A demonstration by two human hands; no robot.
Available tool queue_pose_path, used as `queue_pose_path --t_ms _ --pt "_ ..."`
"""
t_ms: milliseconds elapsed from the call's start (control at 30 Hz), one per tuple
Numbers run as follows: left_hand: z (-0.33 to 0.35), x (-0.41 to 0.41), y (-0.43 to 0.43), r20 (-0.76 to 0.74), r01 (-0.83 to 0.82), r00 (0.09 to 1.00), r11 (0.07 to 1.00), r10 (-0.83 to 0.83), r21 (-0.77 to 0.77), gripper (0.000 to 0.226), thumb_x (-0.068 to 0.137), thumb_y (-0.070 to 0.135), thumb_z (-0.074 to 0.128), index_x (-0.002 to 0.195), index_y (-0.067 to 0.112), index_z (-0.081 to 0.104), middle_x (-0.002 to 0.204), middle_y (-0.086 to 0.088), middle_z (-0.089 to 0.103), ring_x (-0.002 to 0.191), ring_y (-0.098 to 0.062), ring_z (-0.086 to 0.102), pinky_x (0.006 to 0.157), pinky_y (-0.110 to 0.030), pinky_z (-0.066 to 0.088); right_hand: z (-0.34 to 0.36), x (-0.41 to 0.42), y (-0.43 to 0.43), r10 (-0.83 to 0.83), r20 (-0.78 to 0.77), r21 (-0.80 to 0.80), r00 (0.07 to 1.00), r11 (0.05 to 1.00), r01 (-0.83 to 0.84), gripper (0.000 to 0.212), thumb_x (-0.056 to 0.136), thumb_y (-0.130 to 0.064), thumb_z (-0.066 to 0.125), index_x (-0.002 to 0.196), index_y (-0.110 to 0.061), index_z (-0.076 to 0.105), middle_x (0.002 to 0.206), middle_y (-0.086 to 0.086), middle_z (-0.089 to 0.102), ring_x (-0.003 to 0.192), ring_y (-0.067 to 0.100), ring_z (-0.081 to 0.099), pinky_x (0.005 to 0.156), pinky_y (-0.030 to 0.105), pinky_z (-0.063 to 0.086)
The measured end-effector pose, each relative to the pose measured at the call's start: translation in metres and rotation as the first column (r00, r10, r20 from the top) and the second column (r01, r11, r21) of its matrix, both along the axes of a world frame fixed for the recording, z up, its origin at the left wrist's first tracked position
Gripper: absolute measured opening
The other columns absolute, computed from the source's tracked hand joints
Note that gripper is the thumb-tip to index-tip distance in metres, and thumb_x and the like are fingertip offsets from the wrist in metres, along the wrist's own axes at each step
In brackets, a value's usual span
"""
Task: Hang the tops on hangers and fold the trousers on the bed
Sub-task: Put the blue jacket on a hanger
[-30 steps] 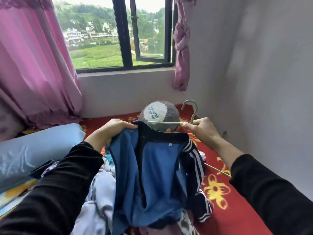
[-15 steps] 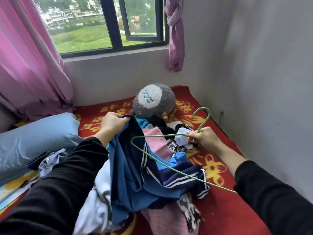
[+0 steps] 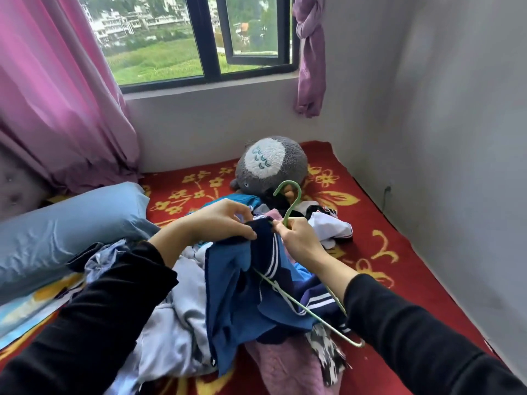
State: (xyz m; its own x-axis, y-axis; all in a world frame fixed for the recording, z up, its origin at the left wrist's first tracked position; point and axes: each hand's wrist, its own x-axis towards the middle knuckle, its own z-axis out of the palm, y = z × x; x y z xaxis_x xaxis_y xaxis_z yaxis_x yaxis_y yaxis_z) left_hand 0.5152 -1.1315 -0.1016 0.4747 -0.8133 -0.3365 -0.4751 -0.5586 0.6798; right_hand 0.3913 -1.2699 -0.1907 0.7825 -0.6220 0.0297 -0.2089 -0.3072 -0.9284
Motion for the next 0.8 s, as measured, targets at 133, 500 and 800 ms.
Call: queue_pose_path --t_ms 133,500,800 --pt "-0.009 0.011 0.011 0.202 -0.031 0.978 0.997 0.045 -0.072 0.027 0.082 0.025 0.068 0.109 0.026 0.067 0.106 0.002 0.068 0.101 -0.017 0.063 0.085 -0.033 0.053 0.003 -0.002 0.007 0.129 0.050 0.008 0.990 0.991 -0.130 0.047 0.096 -0.016 0.056 0.052 -0.015 0.040 0.052 -0.008 0.034 0.044 0.003 0.029 0.051 0.026 0.023" --pt "-0.052 0.012 0.014 0.629 0.193 0.752 0.978 -0.199 0.079 0.019 0.081 0.011 0.050 0.088 0.018 0.066 0.084 0.006 0.055 0.084 -0.020 0.051 0.070 -0.032 0.041 0.005 -0.025 0.000 0.381 -0.029 0.549 0.924 0.778 -0.304 0.038 0.085 -0.019 0.040 0.092 0.003 0.071 0.085 0.017 0.068 0.068 0.019 0.061 0.058 0.026 0.051" --pt "-0.053 0.004 0.019 0.579 0.250 0.802 0.963 -0.146 -0.104 0.020 0.073 0.000 0.045 0.068 0.018 0.054 0.062 0.012 0.048 0.061 -0.010 0.042 0.059 -0.029 0.031 -0.024 -0.013 0.015 0.180 -0.426 -0.326 0.886 0.884 -0.336 0.035 0.079 -0.048 0.064 0.074 -0.016 0.053 0.081 0.006 0.064 0.080 0.027 0.060 0.066 0.035 0.045"
